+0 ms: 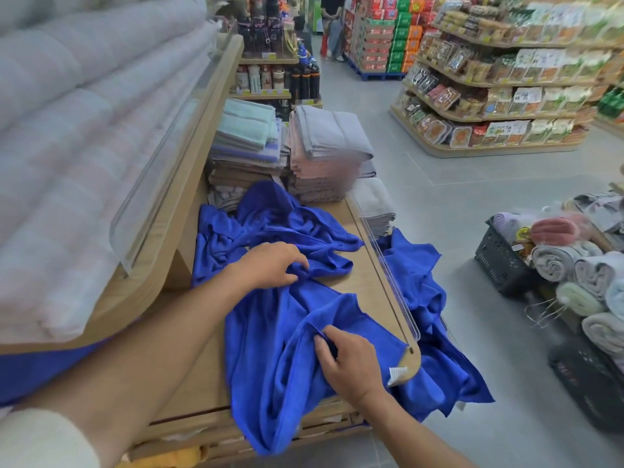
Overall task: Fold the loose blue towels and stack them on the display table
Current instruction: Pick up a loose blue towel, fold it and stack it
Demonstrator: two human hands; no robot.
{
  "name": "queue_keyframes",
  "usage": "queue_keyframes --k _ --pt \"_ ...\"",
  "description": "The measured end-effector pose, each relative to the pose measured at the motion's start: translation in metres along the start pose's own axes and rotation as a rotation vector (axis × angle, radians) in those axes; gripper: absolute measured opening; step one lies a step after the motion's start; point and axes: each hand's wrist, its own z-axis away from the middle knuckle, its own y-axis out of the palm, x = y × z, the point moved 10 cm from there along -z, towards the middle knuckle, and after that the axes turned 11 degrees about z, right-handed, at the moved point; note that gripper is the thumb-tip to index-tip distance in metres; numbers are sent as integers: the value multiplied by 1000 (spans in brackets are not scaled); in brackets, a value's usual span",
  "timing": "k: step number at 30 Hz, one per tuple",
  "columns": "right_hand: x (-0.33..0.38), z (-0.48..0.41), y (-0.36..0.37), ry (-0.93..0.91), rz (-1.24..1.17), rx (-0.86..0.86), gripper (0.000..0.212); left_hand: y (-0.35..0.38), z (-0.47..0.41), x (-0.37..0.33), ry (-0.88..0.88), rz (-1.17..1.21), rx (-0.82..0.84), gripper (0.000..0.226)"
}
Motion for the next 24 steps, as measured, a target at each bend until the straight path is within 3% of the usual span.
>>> queue_keyframes --k 3,8,11,13,18,24 --pt "-4 0 0 25 -47 -7 34 -17 0 -5 14 184 -223 13" --pt "-11 -2 5 104 -302 112 16 -71 15 -3 -112 750 -558 17" --pt "0 -12 -7 75 -646 255 15 -93 28 -15 -150 906 -596 12" --pt "18 -23 -35 -46 -694 287 21 -100 42 -24 -171 1022 -609 23" --pt "63 -60 -121 -265 -708 195 15 -99 85 -60 -212 1190 -603 33" --pt "75 -93 -166 -217 -695 20 8 -93 129 -88 -237 1342 -663 31"
